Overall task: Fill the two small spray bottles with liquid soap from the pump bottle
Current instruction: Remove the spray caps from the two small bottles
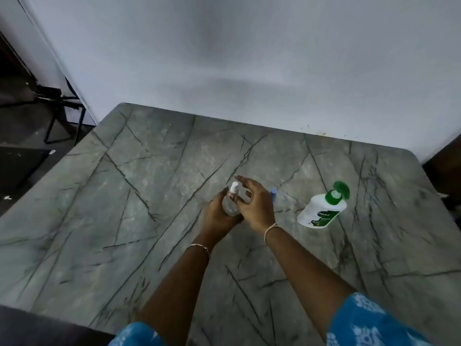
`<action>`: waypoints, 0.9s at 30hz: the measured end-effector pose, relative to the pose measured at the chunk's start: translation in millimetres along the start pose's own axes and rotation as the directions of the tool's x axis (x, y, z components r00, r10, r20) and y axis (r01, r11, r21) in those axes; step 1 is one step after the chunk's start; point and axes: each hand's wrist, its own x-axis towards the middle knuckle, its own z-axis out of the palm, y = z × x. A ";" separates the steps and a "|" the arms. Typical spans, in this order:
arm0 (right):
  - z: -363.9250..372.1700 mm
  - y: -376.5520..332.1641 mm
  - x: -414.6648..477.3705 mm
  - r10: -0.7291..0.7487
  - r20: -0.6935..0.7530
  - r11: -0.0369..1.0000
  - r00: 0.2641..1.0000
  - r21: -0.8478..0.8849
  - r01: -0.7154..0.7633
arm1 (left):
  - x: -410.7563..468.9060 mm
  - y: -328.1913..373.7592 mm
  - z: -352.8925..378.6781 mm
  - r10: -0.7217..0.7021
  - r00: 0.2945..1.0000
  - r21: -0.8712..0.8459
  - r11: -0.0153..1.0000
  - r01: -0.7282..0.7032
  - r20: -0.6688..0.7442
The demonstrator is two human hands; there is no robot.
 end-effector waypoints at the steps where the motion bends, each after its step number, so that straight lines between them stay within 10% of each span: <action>1: 3.2 2.3 1.7 0.010 -0.019 1.000 1.000 -0.002 -0.010 | 1.4 -2.4 2.5 0.026 0.999 -0.040 0.999 -0.027 -0.029; 27: 29.1 45.8 10.3 -0.284 -0.198 0.959 0.938 -0.058 0.278 | 25.3 -57.0 24.9 0.232 0.957 0.074 0.972 -0.223 -0.172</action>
